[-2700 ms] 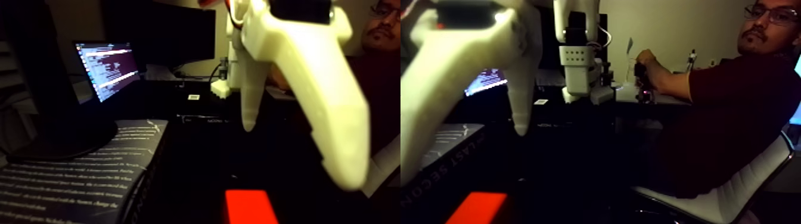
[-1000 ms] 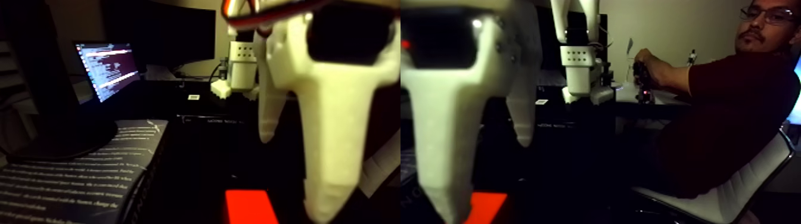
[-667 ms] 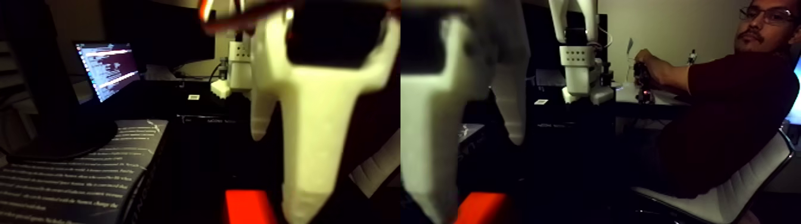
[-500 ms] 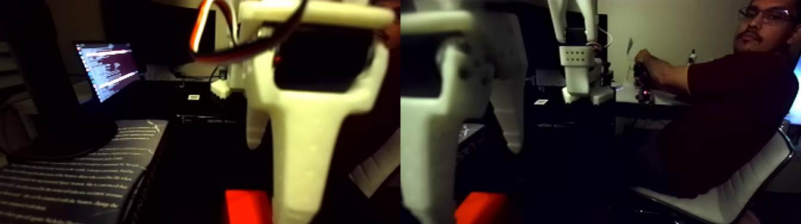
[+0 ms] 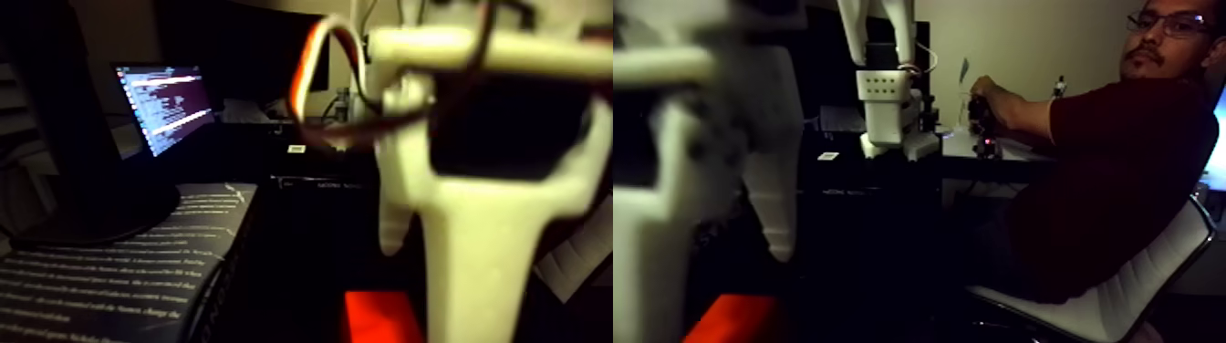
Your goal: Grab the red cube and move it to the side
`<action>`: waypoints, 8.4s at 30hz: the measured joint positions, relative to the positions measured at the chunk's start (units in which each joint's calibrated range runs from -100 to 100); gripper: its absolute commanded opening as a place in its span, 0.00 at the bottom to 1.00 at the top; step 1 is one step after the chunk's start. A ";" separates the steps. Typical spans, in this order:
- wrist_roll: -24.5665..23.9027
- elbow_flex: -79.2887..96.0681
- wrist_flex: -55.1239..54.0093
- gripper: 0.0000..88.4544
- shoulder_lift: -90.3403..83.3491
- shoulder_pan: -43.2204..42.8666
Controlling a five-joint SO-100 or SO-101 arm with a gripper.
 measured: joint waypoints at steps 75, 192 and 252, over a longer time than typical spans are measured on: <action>0.00 0.00 -6.12 0.39 6.65 1.39; 12.11 6.62 -3.84 0.13 -8.58 27.41; 6.82 53.99 2.37 0.15 -66.72 -3.55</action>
